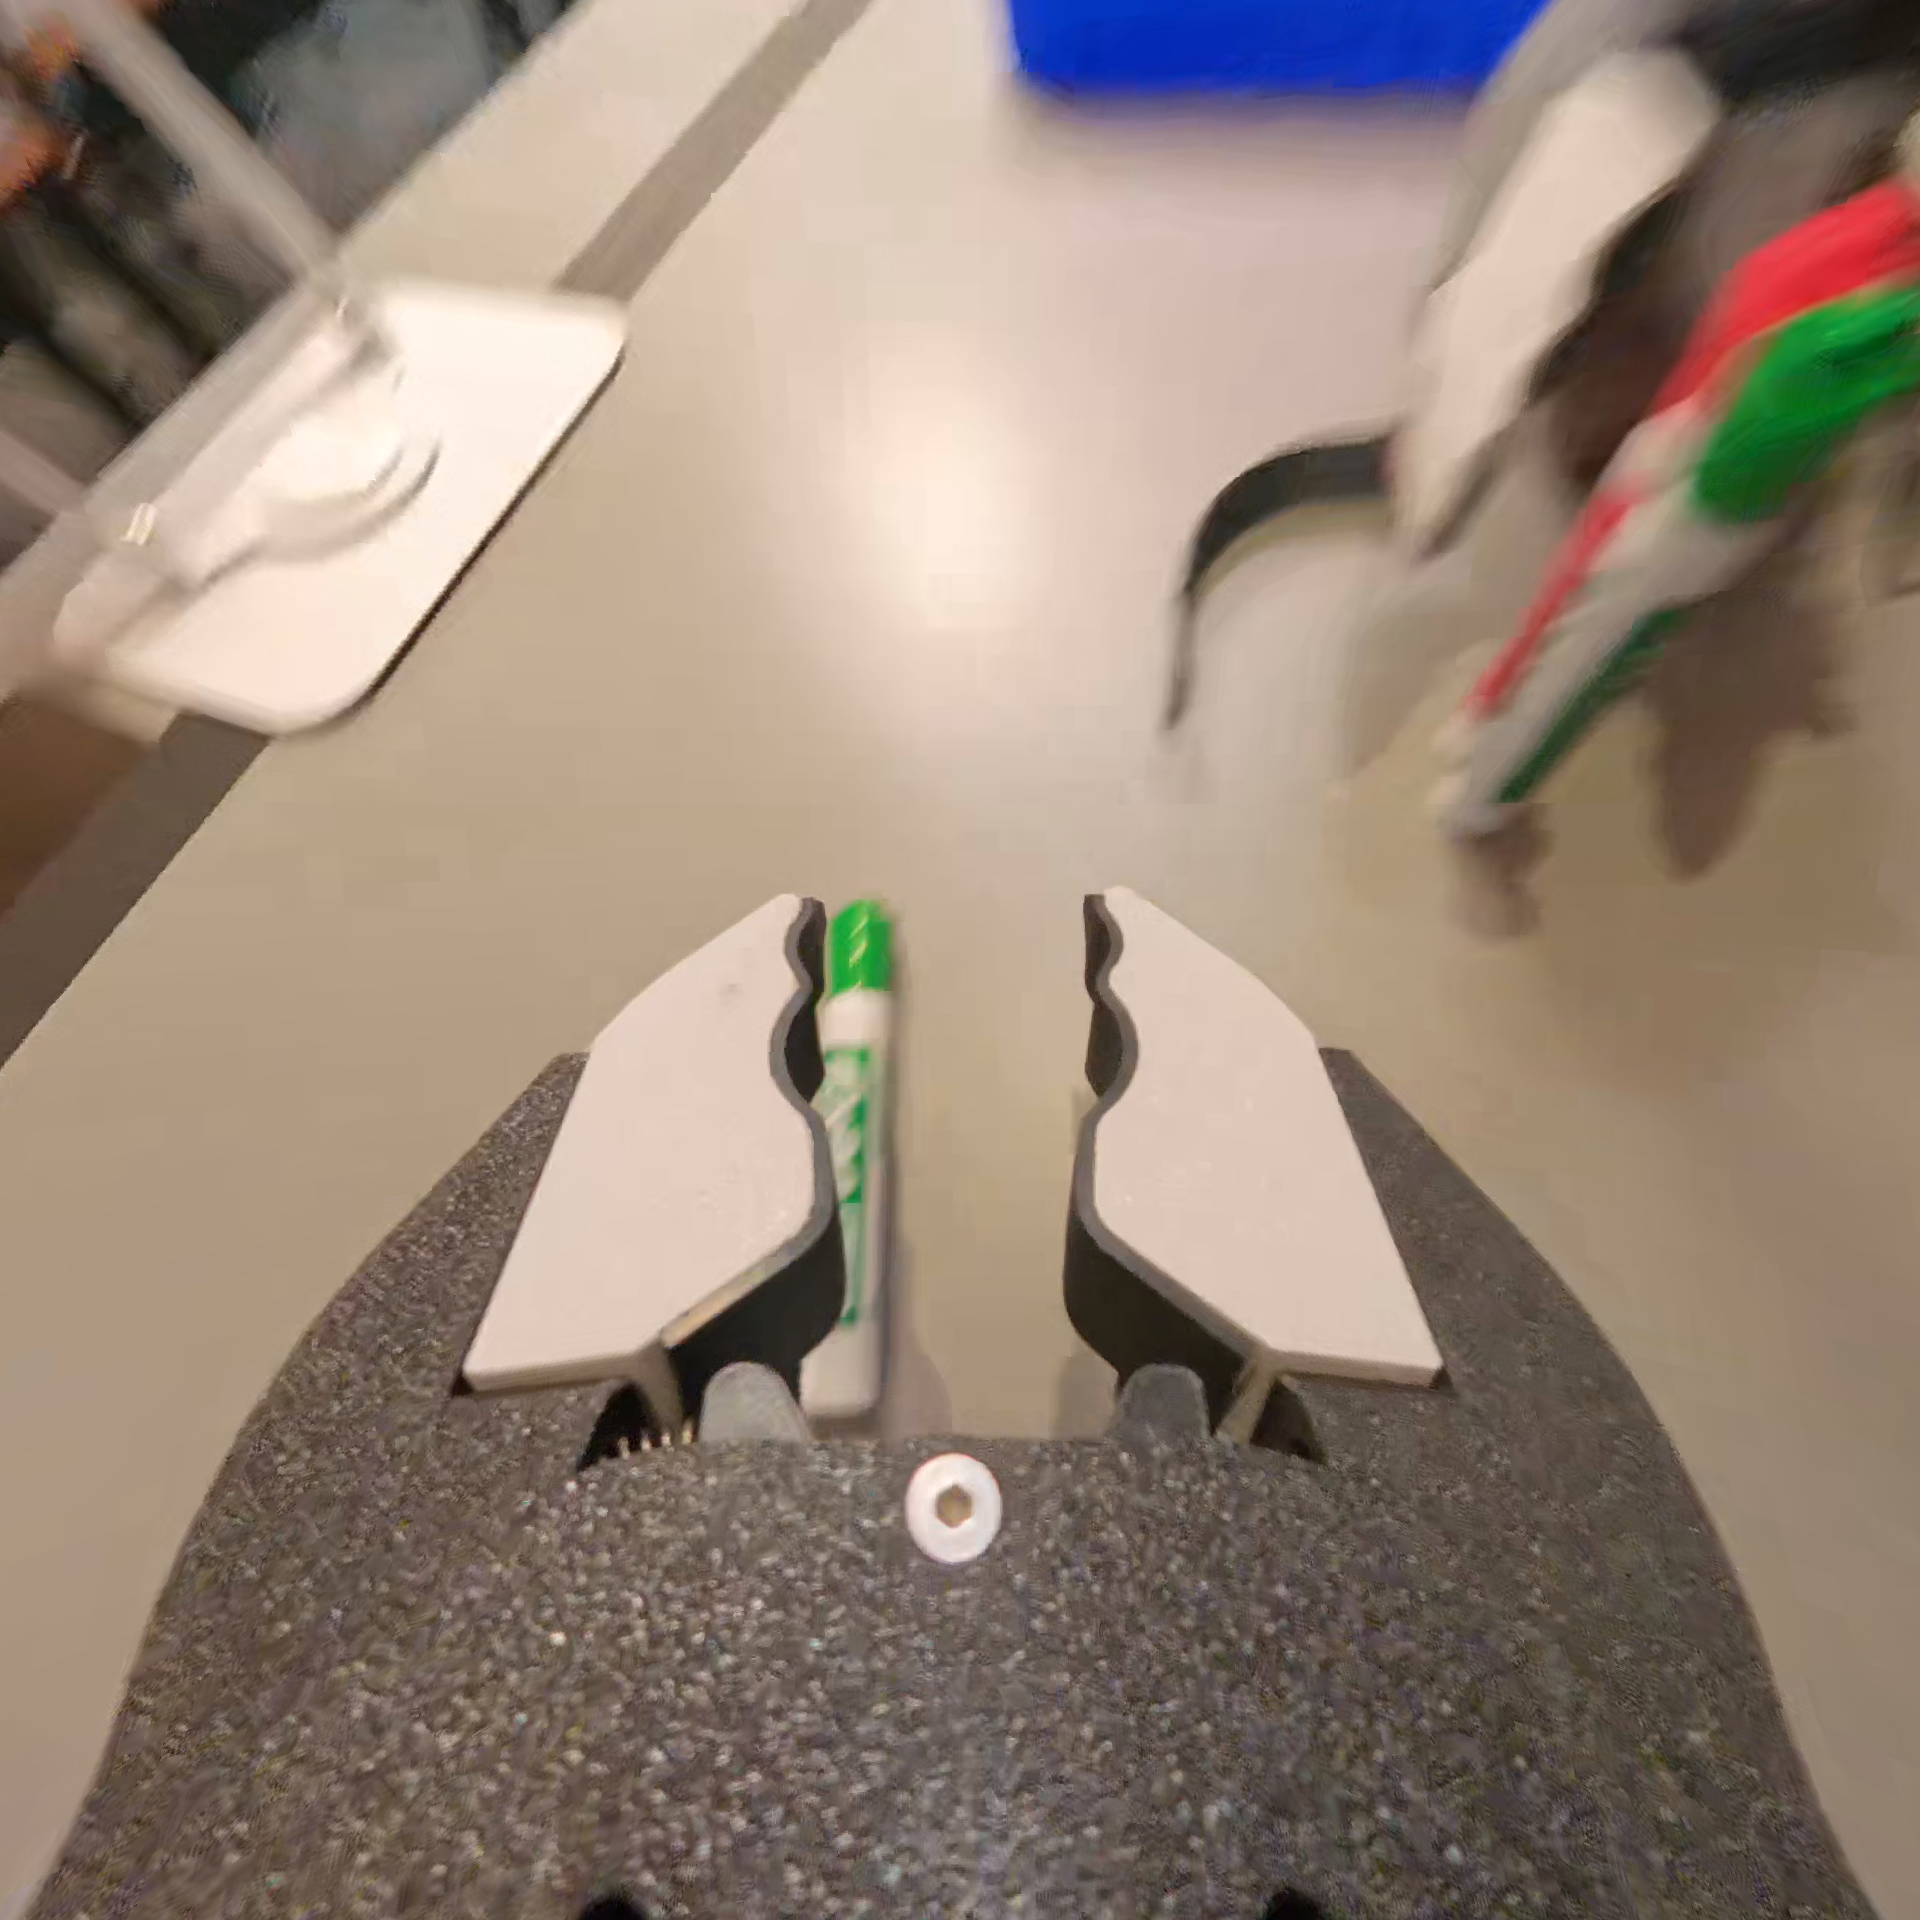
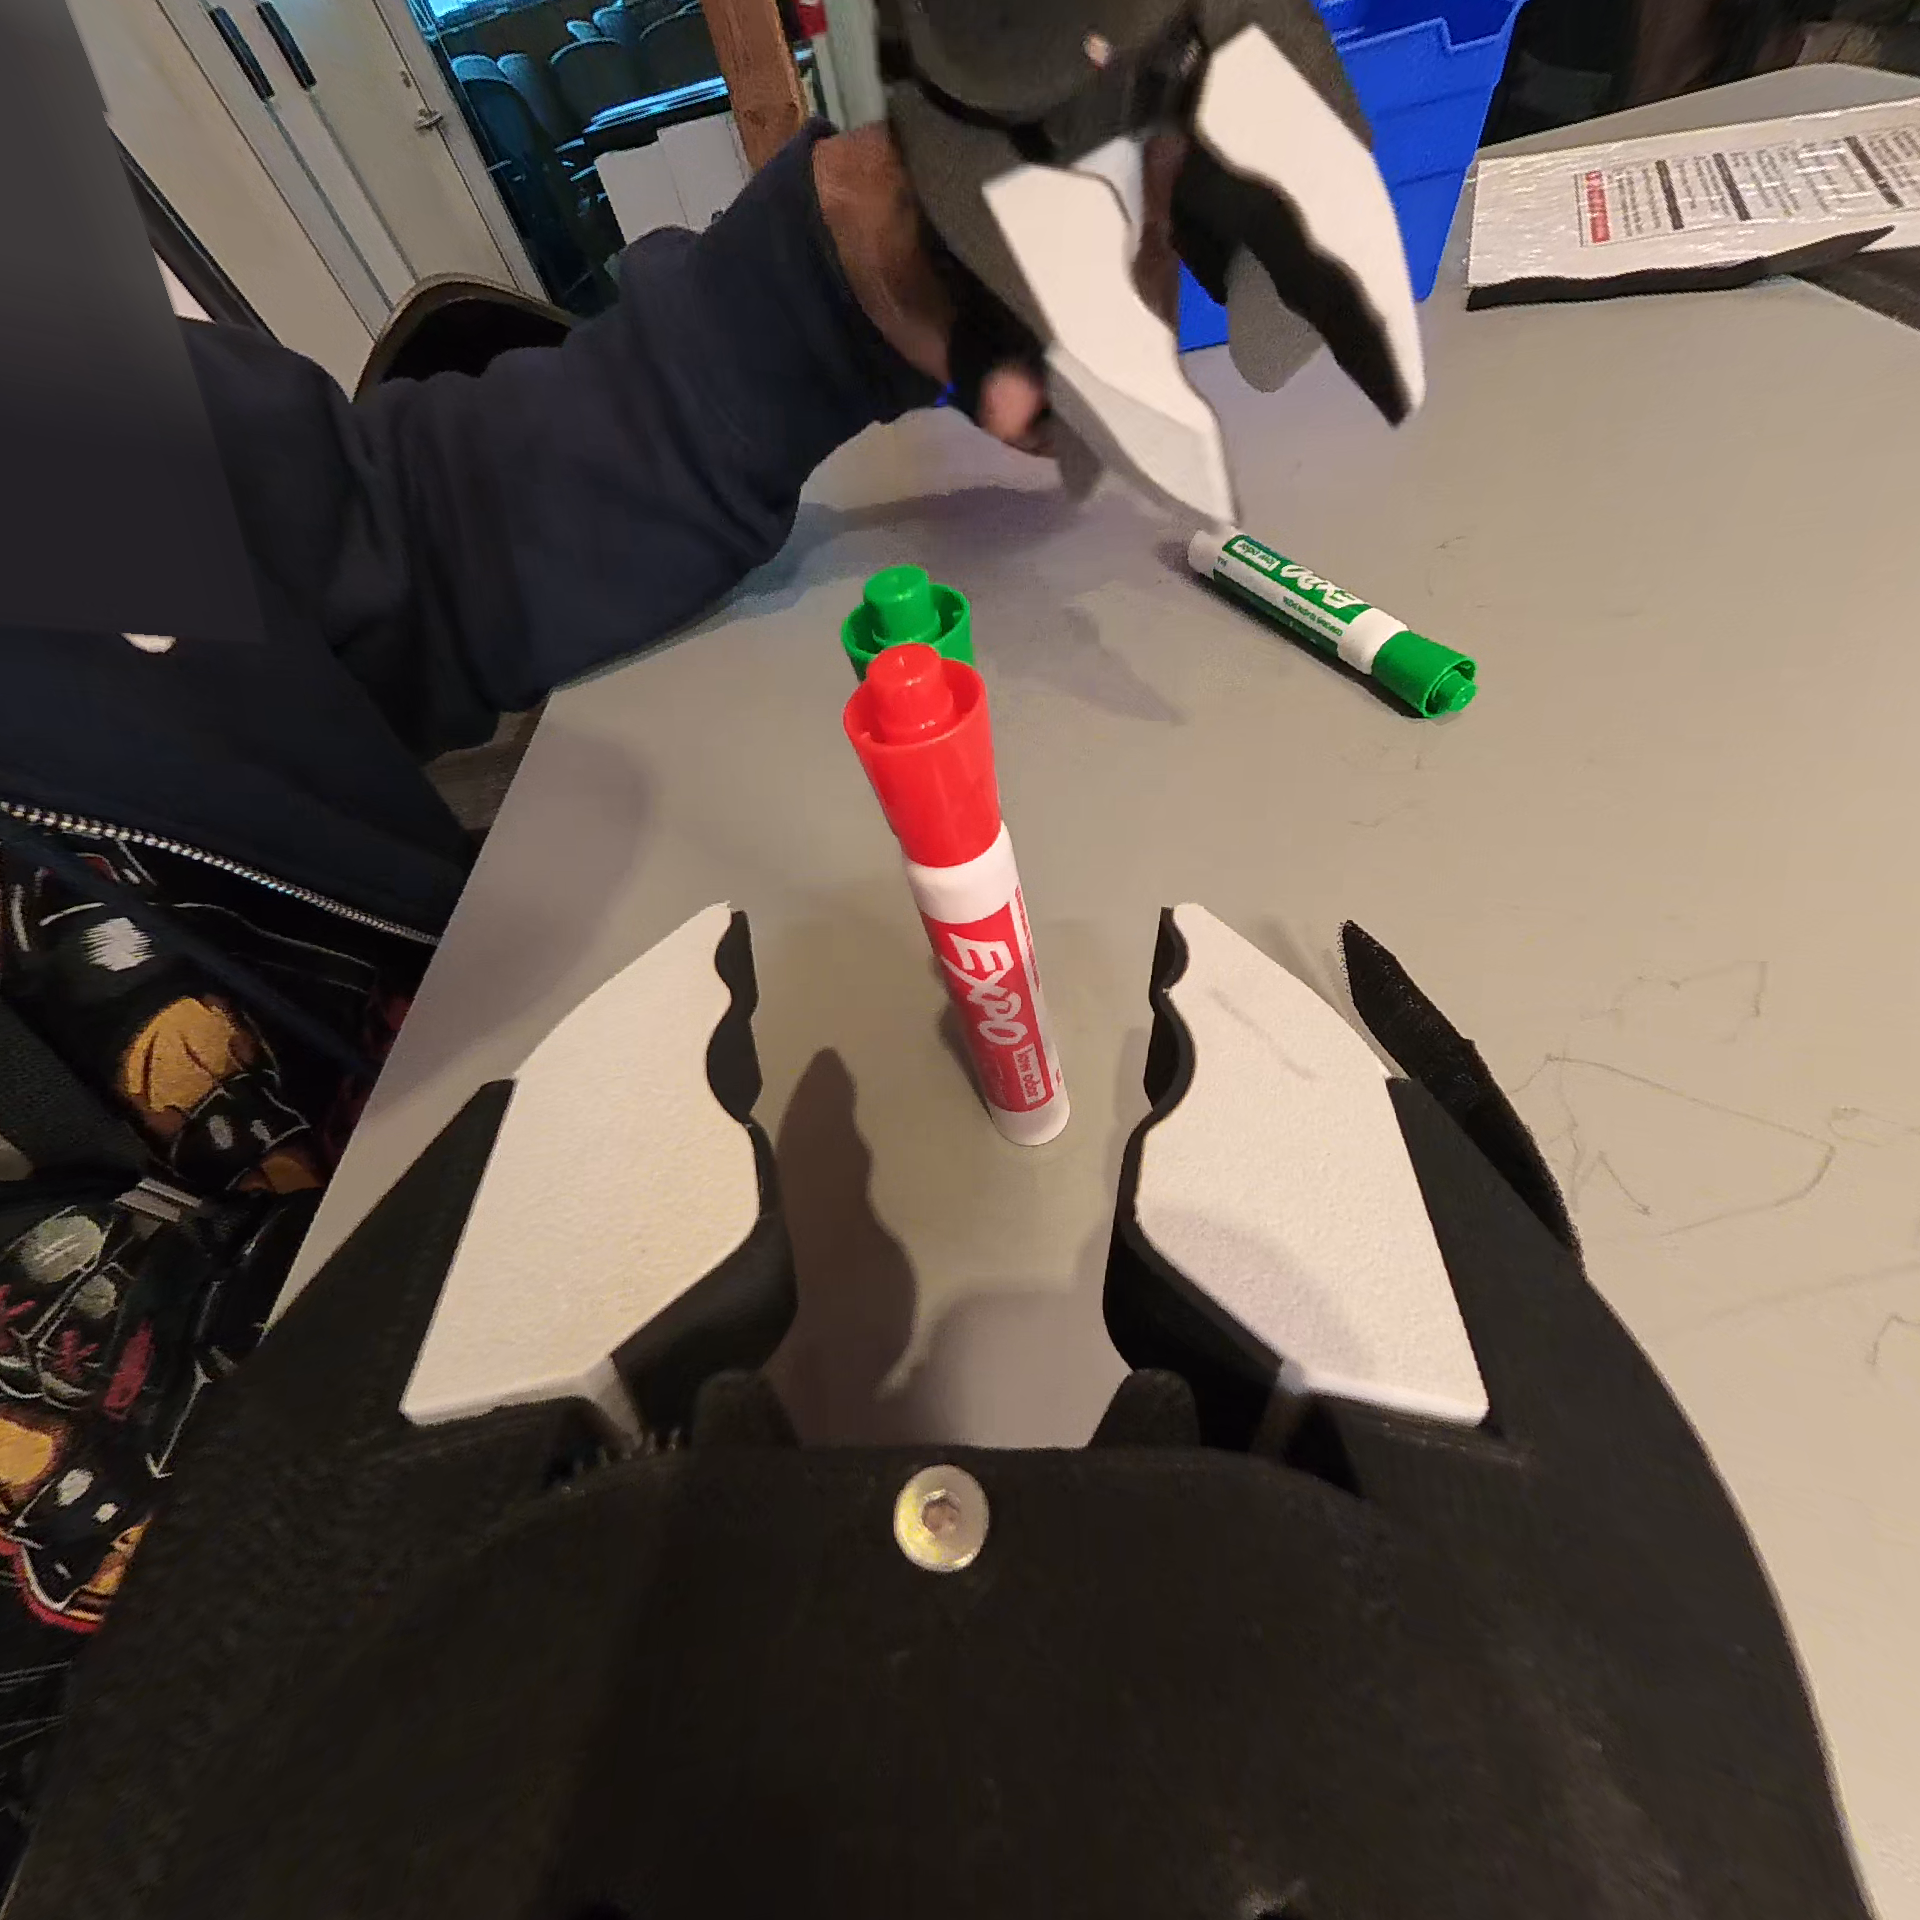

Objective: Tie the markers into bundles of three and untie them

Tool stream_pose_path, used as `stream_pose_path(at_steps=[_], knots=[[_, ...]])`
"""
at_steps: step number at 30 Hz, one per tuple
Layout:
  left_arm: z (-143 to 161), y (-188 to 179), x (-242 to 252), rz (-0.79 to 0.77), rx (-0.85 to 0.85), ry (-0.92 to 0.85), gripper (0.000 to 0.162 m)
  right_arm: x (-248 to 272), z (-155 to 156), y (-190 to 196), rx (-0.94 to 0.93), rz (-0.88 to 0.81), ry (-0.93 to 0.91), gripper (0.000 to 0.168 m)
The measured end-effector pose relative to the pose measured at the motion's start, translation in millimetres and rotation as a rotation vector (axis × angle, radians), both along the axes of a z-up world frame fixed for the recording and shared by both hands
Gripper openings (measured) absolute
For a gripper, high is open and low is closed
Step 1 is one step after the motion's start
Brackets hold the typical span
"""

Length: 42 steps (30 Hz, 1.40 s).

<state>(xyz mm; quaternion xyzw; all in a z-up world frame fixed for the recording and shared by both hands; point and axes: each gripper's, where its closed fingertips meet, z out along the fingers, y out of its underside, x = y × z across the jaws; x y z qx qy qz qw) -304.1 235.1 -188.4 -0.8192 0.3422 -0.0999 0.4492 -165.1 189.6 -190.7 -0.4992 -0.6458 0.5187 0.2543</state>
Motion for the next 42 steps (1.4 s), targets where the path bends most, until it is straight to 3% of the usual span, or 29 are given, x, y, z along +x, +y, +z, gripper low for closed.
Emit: stream_pose_path(at_steps=[3, 7, 21, 29, 42], knots=[[-38, 6, -34, 0.146, -0.137, 0.185, 0.047, 0, -1, 0, 0.001, -0.001, -0.005, 0.074], [-55, 6, -35, 0.130, -0.176, 0.233, 0.048, 0, -2, -1, 0.010, 0.002, -0.011, 0.074], [-12, -34, 89, -0.427, 0.070, -0.051, 0.051, -2, -2, 2, 0.016, -0.012, -0.005, 0.074], [8, -40, 122, -0.490, 0.118, -0.283, 0.055, 0, 0, 6, -0.017, -0.010, 0.000, 0.073], [4, -46, 130, -0.487, 0.021, -0.370, 0.058, 13, 7, 10, -0.106, -0.052, 0.038, 0.072]])
